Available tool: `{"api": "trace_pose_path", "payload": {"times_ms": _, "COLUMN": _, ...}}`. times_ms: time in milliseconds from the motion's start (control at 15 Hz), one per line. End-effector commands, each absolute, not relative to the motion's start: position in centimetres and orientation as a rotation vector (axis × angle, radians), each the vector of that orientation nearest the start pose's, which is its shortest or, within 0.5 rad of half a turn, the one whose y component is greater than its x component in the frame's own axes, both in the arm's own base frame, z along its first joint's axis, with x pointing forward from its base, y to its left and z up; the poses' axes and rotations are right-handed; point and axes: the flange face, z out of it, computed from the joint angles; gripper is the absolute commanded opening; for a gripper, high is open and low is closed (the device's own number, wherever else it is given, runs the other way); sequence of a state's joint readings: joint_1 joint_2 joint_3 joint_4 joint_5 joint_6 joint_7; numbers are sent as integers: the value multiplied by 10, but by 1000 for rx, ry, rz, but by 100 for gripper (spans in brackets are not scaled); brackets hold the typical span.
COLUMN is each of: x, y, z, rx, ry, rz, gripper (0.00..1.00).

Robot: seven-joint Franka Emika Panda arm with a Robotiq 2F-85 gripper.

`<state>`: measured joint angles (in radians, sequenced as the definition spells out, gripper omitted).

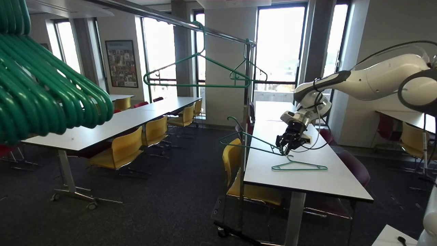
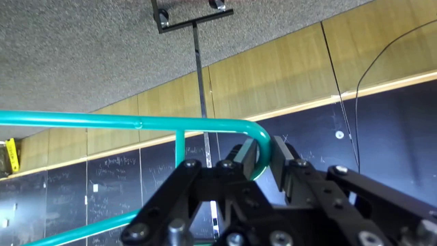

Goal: Pick up one hanger from the table and put it on the right side of the railing

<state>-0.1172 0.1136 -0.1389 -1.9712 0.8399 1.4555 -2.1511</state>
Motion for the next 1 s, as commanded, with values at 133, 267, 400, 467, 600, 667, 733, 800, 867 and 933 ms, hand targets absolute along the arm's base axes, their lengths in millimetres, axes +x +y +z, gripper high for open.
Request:
{"api": "trace_pose_path", "payload": {"times_ms": 133, "x": 582, "y": -70, "z": 392, "rx": -1281, "ry": -1527, "rz": -693, "gripper": 4}}
{"api": "trace_pose_path", "payload": {"times_ms": 267, "x": 590, "y": -70, "z": 388, "rx": -1261, "ry": -1516, "rz": -692, "gripper": 4}}
{"api": "trace_pose_path", "payload": {"times_ms": 400, "x": 593, "y": -67, "z": 390, "rx": -1237, "ry": -1533, "rz": -695, "gripper": 4}}
{"api": "trace_pose_path", "payload": {"times_ms": 467, "x": 593, "y": -65, "z": 393, "rx": -1227, "ry": -1550, "rz": -696, "gripper": 4}}
{"api": "trace_pose_path", "payload": {"times_ms": 600, "x": 585, "y": -57, "z": 403, "rx": -1214, "ry": -1609, "rz": -709, "gripper": 4}}
{"api": "trace_pose_path", "payload": {"times_ms": 667, "x": 582, "y": -54, "z": 408, "rx": -1202, "ry": -1632, "rz": -717, "gripper": 4}}
{"api": "trace_pose_path", "payload": {"times_ms": 733, "x": 578, "y": -54, "z": 415, "rx": -1187, "ry": -1657, "rz": -731, "gripper": 4}}
{"api": "trace_pose_path", "payload": {"times_ms": 800, "x": 574, "y": -52, "z": 422, "rx": -1175, "ry": -1676, "rz": -748, "gripper": 4}}
{"api": "trace_pose_path", "payload": {"times_ms": 867, "x": 571, "y": -53, "z": 429, "rx": -1164, "ry": -1689, "rz": -771, "gripper": 4}}
{"api": "trace_pose_path", "payload": {"times_ms": 933, "x": 568, "y": -52, "z": 437, "rx": -1152, "ry": -1701, "rz": -788, "gripper": 4}}
